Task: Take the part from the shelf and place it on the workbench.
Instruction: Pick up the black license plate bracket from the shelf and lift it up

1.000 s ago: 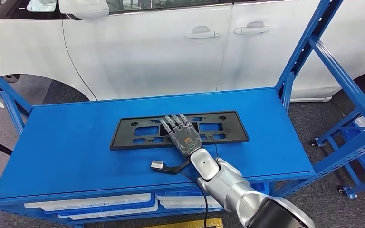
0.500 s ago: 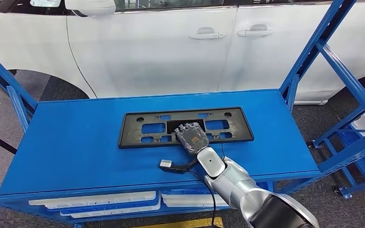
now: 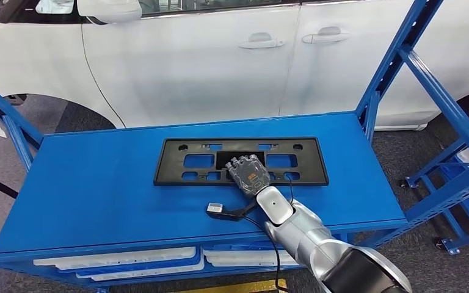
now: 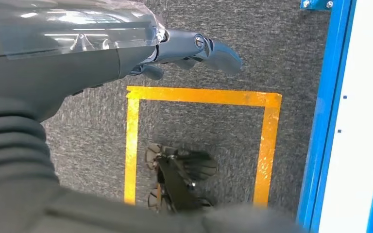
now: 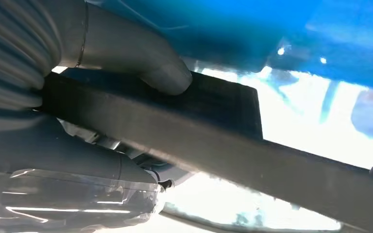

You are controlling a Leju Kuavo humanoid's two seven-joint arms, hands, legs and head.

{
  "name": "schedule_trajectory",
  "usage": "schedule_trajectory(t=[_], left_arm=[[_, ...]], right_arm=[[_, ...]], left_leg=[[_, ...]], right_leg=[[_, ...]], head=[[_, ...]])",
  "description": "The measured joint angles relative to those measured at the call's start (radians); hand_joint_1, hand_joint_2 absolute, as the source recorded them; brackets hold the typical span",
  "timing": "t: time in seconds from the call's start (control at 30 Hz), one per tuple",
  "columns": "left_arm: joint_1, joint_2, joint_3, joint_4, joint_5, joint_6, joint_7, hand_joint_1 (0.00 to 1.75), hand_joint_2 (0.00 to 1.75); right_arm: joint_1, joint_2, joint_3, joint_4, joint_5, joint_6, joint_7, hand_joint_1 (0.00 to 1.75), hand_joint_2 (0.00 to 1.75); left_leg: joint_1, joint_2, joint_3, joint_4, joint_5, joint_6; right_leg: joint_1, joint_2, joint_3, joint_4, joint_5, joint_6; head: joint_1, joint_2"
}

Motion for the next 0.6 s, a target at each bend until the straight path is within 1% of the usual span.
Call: schedule_trajectory(t=[0.03, 0.07, 0.1, 0.13, 0.17, 0.2, 0.23, 0.27, 0.33, 0.37, 0.4, 0.43, 0.47, 0.53, 0.57, 0.6], left_arm=[[0.000, 0.000, 0.000, 0.000, 0.000, -0.001, 0.000, 0.00, 1.75], [0.001, 0.001, 0.000, 0.000, 0.000, -0.006, 0.000, 0.00, 1.75], [0.002, 0.001, 0.000, 0.000, -0.001, -0.013, 0.001, 0.00, 1.75], [0.002, 0.002, 0.001, 0.000, -0.001, -0.023, 0.004, 0.00, 1.75], [0.001, 0.003, 0.001, 0.000, -0.001, -0.033, 0.008, 0.00, 1.75], [0.000, 0.003, 0.001, 0.000, -0.001, -0.040, 0.010, 0.00, 1.75], [-0.003, 0.004, 0.001, 0.000, -0.001, -0.046, 0.012, 0.00, 1.75], [-0.005, 0.004, 0.001, 0.000, -0.001, -0.049, 0.013, 0.00, 1.75], [-0.004, 0.004, 0.001, 0.000, -0.004, -0.060, 0.022, 0.00, 1.75], [-0.002, 0.005, 0.002, 0.000, -0.006, -0.067, 0.032, 0.00, 1.75], [0.000, 0.005, 0.002, 0.000, -0.007, -0.075, 0.046, 0.00, 1.75], [0.000, 0.006, 0.002, 0.000, -0.008, -0.080, 0.062, 0.00, 1.75], [-0.002, 0.007, 0.003, 0.000, -0.008, -0.084, 0.080, 0.00, 1.75], [-0.003, 0.008, 0.006, 0.000, -0.009, -0.086, 0.114, 0.00, 1.75], [-0.001, 0.008, 0.007, 0.000, -0.009, -0.087, 0.128, 0.00, 1.75], [0.002, 0.008, 0.008, 0.000, -0.010, -0.087, 0.137, 0.00, 1.75]], right_arm=[[0.010, 0.000, -0.016, -0.022, -0.037, 0.000, -0.051, 1.75, 1.75], [0.023, 0.000, -0.038, -0.054, -0.092, -0.001, -0.129, 1.75, 1.75], [0.036, 0.002, -0.067, -0.094, -0.168, -0.002, -0.232, 1.75, 1.75], [0.048, 0.005, -0.103, -0.138, -0.255, -0.006, -0.350, 1.75, 1.75], [0.055, 0.011, -0.140, -0.181, -0.338, -0.009, -0.457, 1.75, 1.75], [0.060, 0.018, -0.177, -0.221, -0.407, -0.012, -0.535, 1.75, 1.75], [0.064, 0.023, -0.207, -0.257, -0.461, -0.013, -0.584, 1.75, 1.75], [0.069, 0.026, -0.230, -0.286, -0.501, -0.011, -0.604, 1.75, 1.75], [0.091, 0.026, -0.260, -0.347, -0.615, 0.023, -0.650, 1.75, 1.75], [0.107, 0.022, -0.267, -0.390, -0.706, 0.062, -0.689, 1.75, 1.75], [0.125, 0.015, -0.269, -0.447, -0.824, 0.119, -0.725, 1.75, 1.75], [0.145, 0.004, -0.268, -0.519, -0.958, 0.191, -0.750, 1.75, 1.75], [0.167, -0.013, -0.264, -0.604, -1.098, 0.274, -0.762, 1.75, 1.75], [0.220, -0.056, -0.255, -0.795, -1.335, 0.454, -0.763, 1.75, 1.75], [0.250, -0.077, -0.251, -0.896, -1.421, 0.542, -0.763, 1.75, 1.75], [0.276, -0.092, -0.249, -0.989, -1.483, 0.619, -0.763, 1.75, 1.75]], left_leg=[[0.002, 0.000, -0.032, 0.066, -0.026, -0.004], [0.003, 0.000, -0.054, 0.109, -0.036, -0.007], [0.004, 0.000, -0.059, 0.118, -0.028, -0.009], [0.005, 0.000, -0.043, 0.082, 0.000, -0.008], [0.005, 0.001, -0.011, 0.014, 0.039, -0.006], [0.004, 0.002, 0.025, -0.060, 0.071, -0.003], [0.002, 0.001, 0.054, -0.121, 0.093, 0.003], [-0.001, 0.000, 0.071, -0.157, 0.102, 0.009], [-0.005, -0.003, 0.074, -0.170, 0.102, 0.023], [-0.004, -0.003, 0.074, -0.173, 0.104, 0.029], [-0.003, -0.002, 0.074, -0.175, 0.107, 0.035], [-0.001, -0.001, 0.074, -0.178, 0.110, 0.042], [0.000, 0.000, 0.074, -0.180, 0.112, 0.047], [-0.003, -0.001, 0.070, -0.179, 0.112, 0.053], [-0.004, -0.002, 0.069, -0.179, 0.111, 0.054], [-0.005, -0.002, 0.069, -0.178, 0.110, 0.054]], right_leg=[[0.001, 0.000, -0.001, 0.000, 0.000, -0.001], [0.001, 0.001, -0.001, 0.001, 0.000, -0.001], [0.001, 0.002, -0.001, 0.001, -0.001, -0.001], [0.001, 0.004, 0.001, 0.002, -0.002, 0.000], [0.001, 0.005, 0.004, 0.002, -0.003, 0.001], [0.003, 0.007, 0.007, 0.002, -0.005, 0.005], [0.005, 0.007, 0.009, 0.003, -0.007, 0.010], [0.006, 0.007, 0.010, 0.003, -0.007, 0.015], [0.007, 0.006, 0.009, 0.002, -0.006, 0.027], [0.005, 0.006, 0.008, 0.004, -0.007, 0.032], [0.004, 0.005, 0.004, 0.014, -0.016, 0.038], [0.003, 0.005, -0.009, 0.041, -0.035, 0.042], [0.002, 0.005, -0.031, 0.090, -0.065, 0.045], [0.001, 0.004, -0.096, 0.227, -0.132, 0.049], [0.001, 0.005, -0.122, 0.279, -0.148, 0.049], [0.001, 0.005, -0.134, 0.299, -0.145, 0.049]], head=[[0.000, 0.000], [0.000, 0.000], [0.000, 0.000], [0.000, 0.000], [0.000, 0.000], [0.000, 0.000], [0.000, 0.000], [0.000, 0.000], [0.000, 0.000], [0.000, 0.000], [0.000, 0.000], [0.000, 0.000], [0.000, 0.000], [0.000, 0.000], [0.000, 0.000], [0.000, 0.000]])
